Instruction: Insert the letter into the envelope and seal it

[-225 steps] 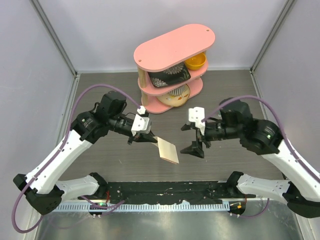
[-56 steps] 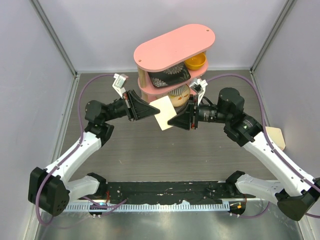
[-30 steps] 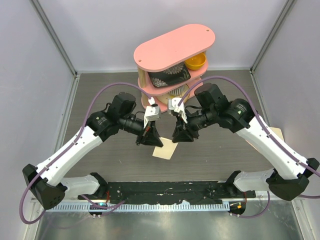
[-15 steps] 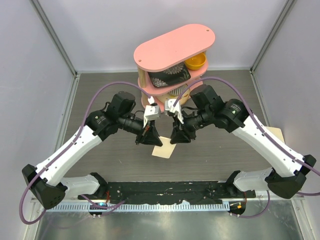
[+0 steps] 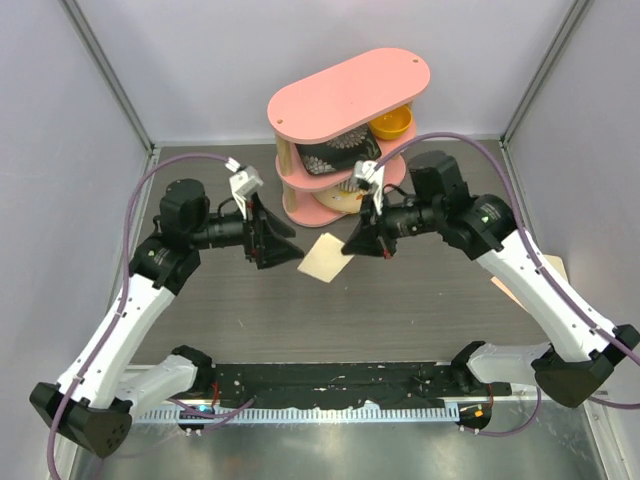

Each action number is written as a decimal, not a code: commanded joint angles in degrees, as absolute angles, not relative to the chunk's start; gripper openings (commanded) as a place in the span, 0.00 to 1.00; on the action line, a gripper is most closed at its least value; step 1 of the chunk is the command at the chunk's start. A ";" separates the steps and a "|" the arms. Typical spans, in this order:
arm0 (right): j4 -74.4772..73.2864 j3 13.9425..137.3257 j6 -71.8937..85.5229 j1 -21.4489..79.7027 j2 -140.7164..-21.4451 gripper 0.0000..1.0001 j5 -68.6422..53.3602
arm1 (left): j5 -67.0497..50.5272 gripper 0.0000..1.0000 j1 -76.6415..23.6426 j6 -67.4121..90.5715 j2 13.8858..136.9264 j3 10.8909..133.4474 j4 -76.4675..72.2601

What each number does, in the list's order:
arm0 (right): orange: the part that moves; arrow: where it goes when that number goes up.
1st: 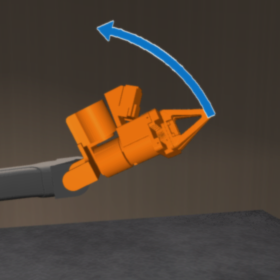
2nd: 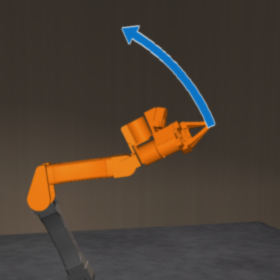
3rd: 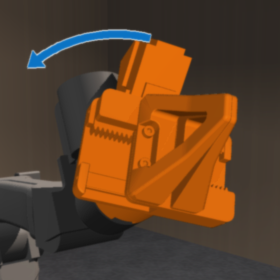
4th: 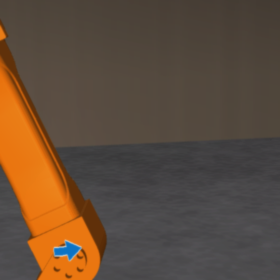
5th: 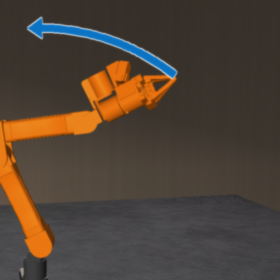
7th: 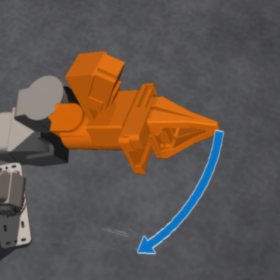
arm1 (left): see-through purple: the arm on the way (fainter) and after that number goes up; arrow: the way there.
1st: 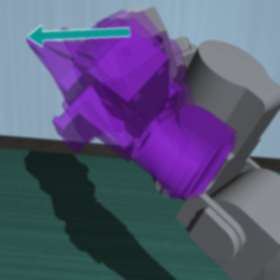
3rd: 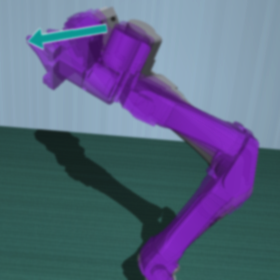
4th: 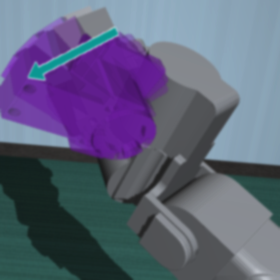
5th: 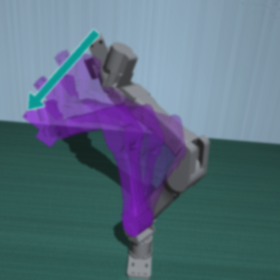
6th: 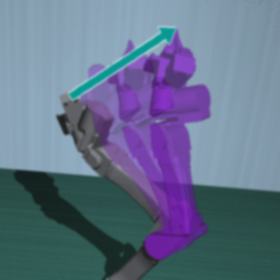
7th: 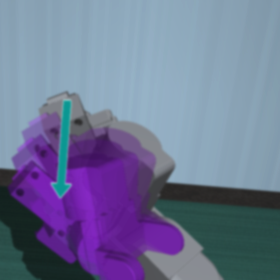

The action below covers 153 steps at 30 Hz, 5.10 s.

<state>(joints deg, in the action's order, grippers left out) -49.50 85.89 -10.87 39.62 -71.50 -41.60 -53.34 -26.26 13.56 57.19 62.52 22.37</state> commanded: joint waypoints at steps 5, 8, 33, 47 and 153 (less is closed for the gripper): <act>-32.44 80.17 4.38 34.28 -64.87 0.01 -47.37 | -49.14 0.75 -23.47 25.75 50.02 59.34 8.46; -29.54 77.79 6.41 34.36 -63.28 0.01 -48.60 | -50.44 0.72 -23.55 23.83 49.65 58.62 10.70; -25.75 74.35 7.65 34.37 -61.26 0.01 -51.94 | -63.81 0.08 -26.98 23.29 61.00 63.90 11.25; -58.14 90.77 -13.67 24.54 -71.97 0.87 -42.10 | -61.17 0.00 -27.07 18.37 57.83 61.00 17.66; -80.68 91.22 -66.80 -27.24 -113.29 0.79 -31.10 | -59.50 0.00 -27.77 10.81 59.33 61.43 21.27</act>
<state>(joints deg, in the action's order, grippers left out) -76.62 90.04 -68.88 -24.34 -112.57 -24.84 -59.55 -27.66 10.31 60.58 60.82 22.55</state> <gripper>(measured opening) 0.670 0.011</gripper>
